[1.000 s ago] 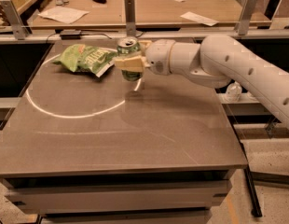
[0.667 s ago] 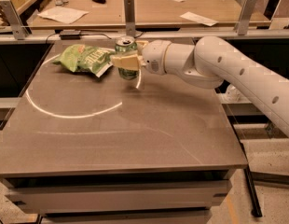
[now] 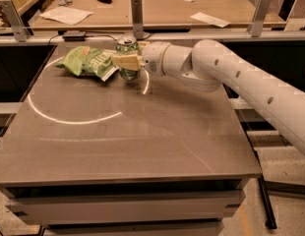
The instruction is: Move green can near green jalapeno chip bag
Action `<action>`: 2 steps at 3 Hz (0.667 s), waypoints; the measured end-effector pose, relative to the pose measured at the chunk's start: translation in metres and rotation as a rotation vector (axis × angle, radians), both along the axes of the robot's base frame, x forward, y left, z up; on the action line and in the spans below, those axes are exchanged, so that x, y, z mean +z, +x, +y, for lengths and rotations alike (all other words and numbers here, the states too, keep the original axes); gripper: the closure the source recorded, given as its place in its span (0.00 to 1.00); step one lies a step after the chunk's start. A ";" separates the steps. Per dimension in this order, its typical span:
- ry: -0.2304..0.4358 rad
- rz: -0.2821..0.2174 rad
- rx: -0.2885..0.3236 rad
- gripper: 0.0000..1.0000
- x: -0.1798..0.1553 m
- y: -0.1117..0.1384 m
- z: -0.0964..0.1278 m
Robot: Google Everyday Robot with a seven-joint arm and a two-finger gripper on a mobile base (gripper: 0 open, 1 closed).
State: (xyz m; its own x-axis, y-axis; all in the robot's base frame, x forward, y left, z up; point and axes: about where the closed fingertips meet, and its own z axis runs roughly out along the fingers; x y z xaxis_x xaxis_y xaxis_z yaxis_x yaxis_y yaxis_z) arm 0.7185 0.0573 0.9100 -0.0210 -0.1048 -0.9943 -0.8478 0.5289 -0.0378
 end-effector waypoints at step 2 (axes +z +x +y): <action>-0.058 -0.001 0.024 1.00 -0.012 0.029 0.019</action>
Offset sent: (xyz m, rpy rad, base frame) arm 0.0479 0.0224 -0.0200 -0.1035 -0.0061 0.0388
